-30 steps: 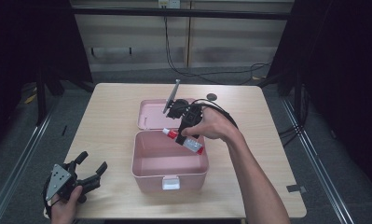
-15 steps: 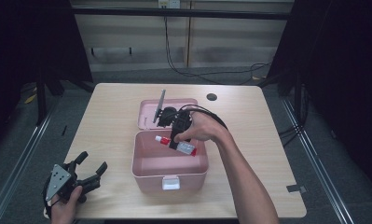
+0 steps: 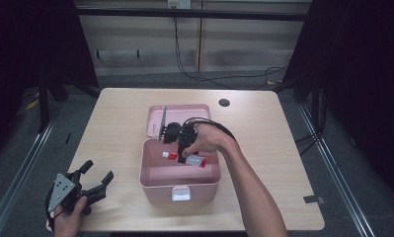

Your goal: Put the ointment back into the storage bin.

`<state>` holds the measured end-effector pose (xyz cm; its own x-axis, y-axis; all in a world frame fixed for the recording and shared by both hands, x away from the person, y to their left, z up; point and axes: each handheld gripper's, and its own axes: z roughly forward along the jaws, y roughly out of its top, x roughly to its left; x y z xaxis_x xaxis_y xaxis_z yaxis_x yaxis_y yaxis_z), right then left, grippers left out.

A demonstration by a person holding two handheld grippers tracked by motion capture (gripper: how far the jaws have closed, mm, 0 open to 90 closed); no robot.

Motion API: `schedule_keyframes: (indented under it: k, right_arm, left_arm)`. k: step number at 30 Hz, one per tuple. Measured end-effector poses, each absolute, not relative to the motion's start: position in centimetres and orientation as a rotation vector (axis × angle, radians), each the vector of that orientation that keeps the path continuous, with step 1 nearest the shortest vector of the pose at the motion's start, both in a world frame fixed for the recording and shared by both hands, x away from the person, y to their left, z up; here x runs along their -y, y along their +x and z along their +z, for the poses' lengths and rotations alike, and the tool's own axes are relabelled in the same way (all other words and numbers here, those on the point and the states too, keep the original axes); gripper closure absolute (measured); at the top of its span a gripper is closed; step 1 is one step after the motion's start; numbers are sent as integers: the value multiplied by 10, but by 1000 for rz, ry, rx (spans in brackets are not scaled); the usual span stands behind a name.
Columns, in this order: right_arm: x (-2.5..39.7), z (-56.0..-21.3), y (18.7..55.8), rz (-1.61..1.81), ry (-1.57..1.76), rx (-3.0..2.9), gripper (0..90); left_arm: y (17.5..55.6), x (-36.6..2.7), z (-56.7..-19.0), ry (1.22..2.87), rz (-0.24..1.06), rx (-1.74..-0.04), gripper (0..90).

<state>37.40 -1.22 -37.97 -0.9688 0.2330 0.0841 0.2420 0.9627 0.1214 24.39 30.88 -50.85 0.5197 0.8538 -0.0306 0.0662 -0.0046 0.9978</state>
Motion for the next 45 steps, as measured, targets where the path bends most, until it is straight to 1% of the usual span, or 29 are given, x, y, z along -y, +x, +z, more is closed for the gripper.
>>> schedule_keyframes:
  k: [10,37,45]
  right_arm:
    - [6,-393,379,-193,-312,3063,719]
    - [-8,-430,376,-116,-76,3129,716]
    - [-11,-440,376,-88,-70,3134,716]
  left_arm:
    - [243,-309,-508,1458,758,-844,159]
    - [242,-309,-509,1468,759,-828,159]
    - [242,-308,-509,1460,752,-829,159]
